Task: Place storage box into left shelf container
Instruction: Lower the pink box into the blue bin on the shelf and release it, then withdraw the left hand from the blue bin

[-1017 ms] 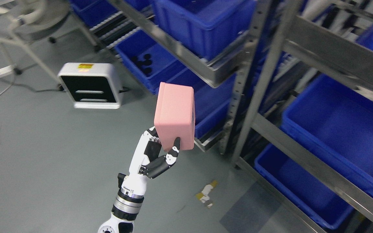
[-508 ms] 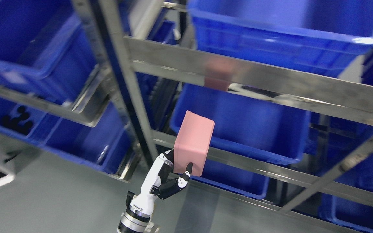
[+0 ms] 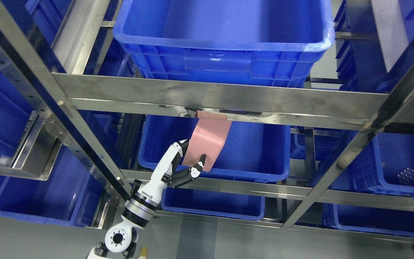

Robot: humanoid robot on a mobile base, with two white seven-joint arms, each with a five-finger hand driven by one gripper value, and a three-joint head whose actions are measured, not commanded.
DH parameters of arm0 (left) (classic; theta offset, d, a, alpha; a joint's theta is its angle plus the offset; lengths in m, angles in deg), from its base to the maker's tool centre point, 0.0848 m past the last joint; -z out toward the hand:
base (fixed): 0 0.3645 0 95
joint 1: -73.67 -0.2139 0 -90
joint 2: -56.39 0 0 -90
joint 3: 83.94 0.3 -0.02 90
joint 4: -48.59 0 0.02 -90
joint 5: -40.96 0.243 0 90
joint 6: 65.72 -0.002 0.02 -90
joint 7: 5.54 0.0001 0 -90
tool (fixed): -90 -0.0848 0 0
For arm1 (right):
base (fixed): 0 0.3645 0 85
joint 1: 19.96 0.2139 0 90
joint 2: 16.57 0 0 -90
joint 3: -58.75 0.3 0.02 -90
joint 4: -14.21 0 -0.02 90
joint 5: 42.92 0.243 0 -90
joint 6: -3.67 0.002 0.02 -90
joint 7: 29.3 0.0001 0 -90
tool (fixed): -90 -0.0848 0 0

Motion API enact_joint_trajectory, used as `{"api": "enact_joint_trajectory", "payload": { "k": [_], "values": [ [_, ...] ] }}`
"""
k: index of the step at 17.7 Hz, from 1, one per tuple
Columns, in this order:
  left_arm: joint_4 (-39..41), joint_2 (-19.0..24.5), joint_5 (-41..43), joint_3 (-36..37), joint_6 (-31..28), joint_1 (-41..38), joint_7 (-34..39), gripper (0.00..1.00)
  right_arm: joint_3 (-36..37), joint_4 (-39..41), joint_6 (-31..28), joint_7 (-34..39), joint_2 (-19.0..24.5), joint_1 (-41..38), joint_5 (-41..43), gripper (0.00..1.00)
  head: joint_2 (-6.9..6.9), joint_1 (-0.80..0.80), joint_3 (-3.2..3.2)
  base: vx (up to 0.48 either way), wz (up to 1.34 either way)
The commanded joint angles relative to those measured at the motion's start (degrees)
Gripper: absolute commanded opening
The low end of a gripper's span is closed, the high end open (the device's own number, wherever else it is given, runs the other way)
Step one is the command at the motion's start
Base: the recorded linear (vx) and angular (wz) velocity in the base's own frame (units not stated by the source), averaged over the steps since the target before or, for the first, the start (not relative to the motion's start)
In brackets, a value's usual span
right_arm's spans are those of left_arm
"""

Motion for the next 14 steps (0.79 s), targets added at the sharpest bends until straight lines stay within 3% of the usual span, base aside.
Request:
{"api": "enact_joint_trajectory", "payload": {
  "k": [1,3,9,10,12,14],
  "values": [
    [-14.6,3.5,13.1,-3.3,-1.2,9.8,-3.8,0.07,0.3,1.0,-0.2,0.0,-1.0,-0.5,-0.1,1.00,0.00,0.00,0.00,0.034,-0.16],
    [-19.4,2.9,22.4,-3.4,-1.2,13.4,-8.2,0.07,0.3,1.0,-0.2,0.0,-1.0,-0.5,-0.1,1.00,0.00,0.00,0.00,0.024,-0.11],
    [-27.2,0.1,38.7,-3.0,0.6,20.3,-7.6,0.14,0.3,1.0,-0.2,0.0,-1.0,-0.5,-0.1,1.00,0.00,0.00,0.00,-0.002,0.01],
    [-27.2,0.1,39.4,-2.7,0.9,20.3,-7.2,0.19,0.3,1.0,-0.2,0.0,-1.0,-0.5,-0.1,1.00,0.00,0.00,0.00,-0.010,0.05],
    [-27.2,0.1,39.0,0.2,0.7,20.2,-6.9,0.59,0.3,1.0,-0.2,0.0,-1.0,-0.5,-0.1,1.00,0.00,0.00,0.00,-0.008,0.04],
    [-26.3,0.1,37.7,0.2,0.9,20.2,-5.8,0.75,0.3,1.0,-0.2,0.0,-1.0,-0.5,-0.1,1.00,0.00,0.00,0.00,0.000,0.00]
  ]
}}
